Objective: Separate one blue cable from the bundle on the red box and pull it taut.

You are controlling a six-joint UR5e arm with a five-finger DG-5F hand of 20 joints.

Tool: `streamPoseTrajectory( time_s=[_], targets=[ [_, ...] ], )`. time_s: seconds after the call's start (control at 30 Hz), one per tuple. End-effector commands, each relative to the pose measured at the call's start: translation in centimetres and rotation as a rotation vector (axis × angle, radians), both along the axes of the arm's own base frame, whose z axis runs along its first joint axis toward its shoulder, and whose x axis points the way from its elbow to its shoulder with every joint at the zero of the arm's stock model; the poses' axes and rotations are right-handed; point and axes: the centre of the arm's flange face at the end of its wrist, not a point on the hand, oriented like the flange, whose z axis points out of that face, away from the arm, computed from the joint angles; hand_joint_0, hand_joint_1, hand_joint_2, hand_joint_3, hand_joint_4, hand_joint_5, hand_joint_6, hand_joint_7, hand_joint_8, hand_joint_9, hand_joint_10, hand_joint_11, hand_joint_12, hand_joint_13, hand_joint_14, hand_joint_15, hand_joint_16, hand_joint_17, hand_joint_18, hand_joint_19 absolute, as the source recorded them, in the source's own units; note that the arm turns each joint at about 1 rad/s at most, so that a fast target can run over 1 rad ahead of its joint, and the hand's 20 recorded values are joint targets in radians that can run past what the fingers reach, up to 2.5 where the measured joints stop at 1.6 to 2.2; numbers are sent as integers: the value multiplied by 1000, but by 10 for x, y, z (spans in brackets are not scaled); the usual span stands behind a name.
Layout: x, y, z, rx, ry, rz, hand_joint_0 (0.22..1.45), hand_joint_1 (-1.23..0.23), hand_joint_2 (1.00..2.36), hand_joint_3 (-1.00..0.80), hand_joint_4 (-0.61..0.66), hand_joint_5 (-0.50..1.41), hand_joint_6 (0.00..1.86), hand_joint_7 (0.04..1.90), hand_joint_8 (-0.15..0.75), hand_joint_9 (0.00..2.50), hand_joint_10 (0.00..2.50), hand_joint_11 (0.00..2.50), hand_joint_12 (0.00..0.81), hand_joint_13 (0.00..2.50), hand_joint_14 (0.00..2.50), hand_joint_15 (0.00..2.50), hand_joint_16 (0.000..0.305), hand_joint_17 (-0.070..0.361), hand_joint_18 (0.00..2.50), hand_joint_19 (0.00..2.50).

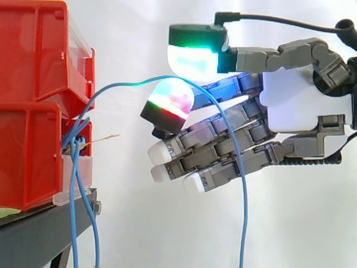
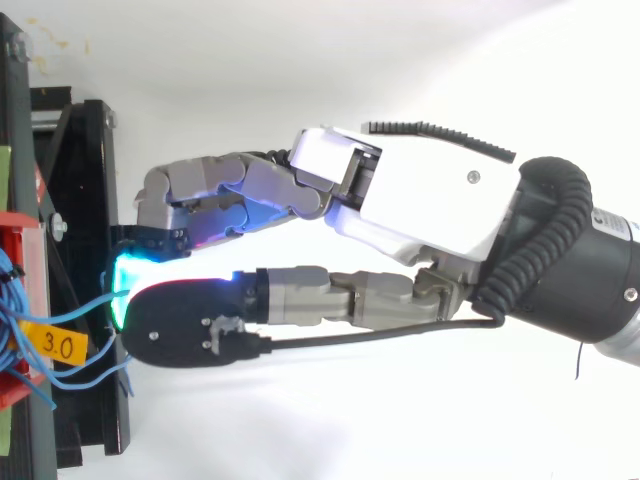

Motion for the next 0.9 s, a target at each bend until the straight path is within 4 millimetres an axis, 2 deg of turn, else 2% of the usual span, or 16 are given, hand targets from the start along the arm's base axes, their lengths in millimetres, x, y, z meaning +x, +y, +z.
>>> streamPoseTrajectory(
  time_s=[0.0,0.2,0.27,0.37,0.87],
  targets=[
    [0,0,1,-3,1,-1,649,-489,1010,-167,225,-93,502,1226,338,769,8,301,386,469,5,160,55,123,465,392],
    [0,1,-1,-3,2,0,673,-568,1009,-109,233,-96,503,1219,336,781,8,314,386,477,5,164,55,123,478,389],
    [0,1,1,-3,1,0,671,-676,1007,-114,242,-96,502,1214,340,774,8,324,391,478,4,171,56,126,482,383],
    [0,1,1,-3,1,0,665,-724,1008,-119,249,-97,502,1211,332,756,8,318,388,471,5,169,56,126,478,378],
    [0,0,1,-3,1,2,633,-751,1010,-220,234,-100,503,1219,321,730,8,324,382,445,6,171,54,122,434,385]
  ],
)
